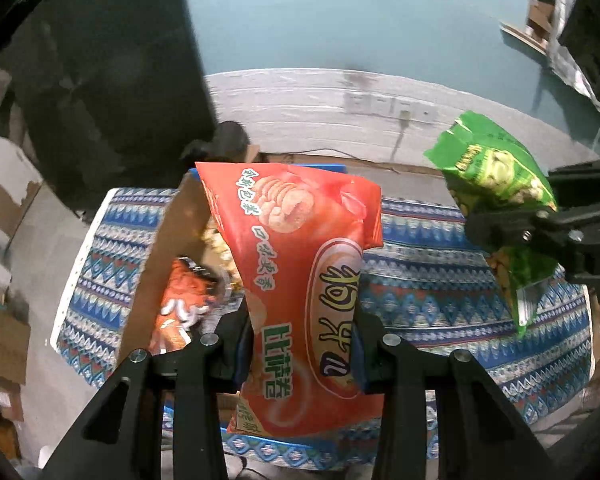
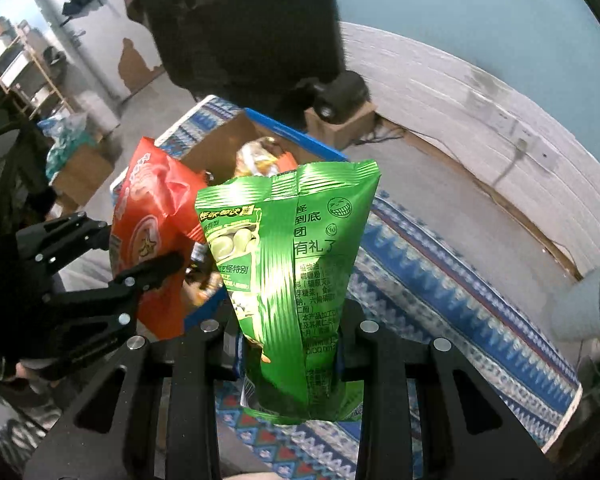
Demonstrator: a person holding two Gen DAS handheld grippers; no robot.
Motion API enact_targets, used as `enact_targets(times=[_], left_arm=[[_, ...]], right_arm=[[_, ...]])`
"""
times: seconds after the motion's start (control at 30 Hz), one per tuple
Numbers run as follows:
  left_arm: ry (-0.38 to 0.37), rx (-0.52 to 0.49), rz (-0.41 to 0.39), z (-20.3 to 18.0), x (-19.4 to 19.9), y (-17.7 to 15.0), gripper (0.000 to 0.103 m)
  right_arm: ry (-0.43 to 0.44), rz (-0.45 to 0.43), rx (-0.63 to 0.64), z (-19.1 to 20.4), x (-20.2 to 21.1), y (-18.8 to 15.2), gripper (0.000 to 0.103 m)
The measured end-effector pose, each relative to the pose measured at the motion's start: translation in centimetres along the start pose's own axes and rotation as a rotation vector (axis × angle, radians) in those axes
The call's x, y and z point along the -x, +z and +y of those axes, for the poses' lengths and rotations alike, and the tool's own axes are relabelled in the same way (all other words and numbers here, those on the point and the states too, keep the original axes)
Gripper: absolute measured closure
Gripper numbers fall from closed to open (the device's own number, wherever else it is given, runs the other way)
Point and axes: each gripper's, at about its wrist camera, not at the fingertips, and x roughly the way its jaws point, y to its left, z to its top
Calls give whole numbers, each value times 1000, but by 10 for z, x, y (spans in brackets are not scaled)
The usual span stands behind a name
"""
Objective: Organize snacks
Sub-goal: 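Carry both bags over the cardboard box and open both tools inside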
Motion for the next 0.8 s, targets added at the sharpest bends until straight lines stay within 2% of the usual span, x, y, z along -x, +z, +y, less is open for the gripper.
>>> enact_targets(times=[0.2,0.4,0.67,0.8], left_arm=[[13,75,-1,44,-6,4,63],[48,123,-17,71,-12,3,63],[93,166,41,95,-39,-3,62],[98,182,69,99,-47,-4,60]], right_arm=[[33,20,22,25,-23,22,74],[58,45,16,43,-47,39,74],[85,82,-15,55,-80,58,74],[90,98,-41,59,-91,67,69]])
